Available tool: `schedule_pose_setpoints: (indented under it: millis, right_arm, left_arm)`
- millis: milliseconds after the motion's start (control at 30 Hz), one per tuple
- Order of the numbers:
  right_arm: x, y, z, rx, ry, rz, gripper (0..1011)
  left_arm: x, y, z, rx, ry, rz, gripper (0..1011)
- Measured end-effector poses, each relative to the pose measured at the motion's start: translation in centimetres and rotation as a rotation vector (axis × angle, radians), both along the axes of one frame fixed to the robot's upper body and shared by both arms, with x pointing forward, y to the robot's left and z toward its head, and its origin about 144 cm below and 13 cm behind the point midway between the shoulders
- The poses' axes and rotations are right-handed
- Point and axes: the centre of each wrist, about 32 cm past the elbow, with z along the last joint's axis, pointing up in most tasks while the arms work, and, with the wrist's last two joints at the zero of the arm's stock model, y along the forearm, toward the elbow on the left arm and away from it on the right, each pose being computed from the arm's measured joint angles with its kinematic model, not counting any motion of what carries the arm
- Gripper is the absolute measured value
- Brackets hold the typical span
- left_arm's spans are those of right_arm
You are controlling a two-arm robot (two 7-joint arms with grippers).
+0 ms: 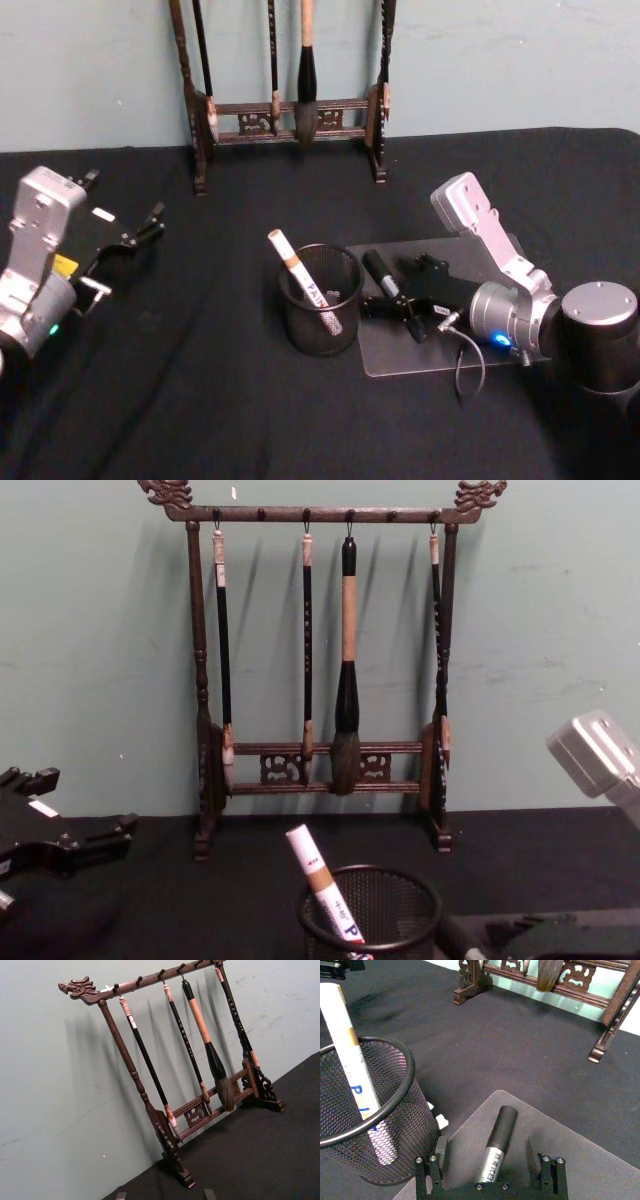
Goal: Pick up the water-based marker from the table and place it into the pen holder.
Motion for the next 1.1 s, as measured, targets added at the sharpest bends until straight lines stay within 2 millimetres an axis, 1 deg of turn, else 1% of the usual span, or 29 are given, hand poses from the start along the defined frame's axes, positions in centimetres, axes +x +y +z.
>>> schedule_pose_setpoints:
  millis: [1100]
  right_arm:
    - [-0.20,0.00,-0.17,-0.012,-0.002,0.004,1000]
  left_arm:
    - [0.00,0.00,0.00,0.000,0.000,0.000,1001]
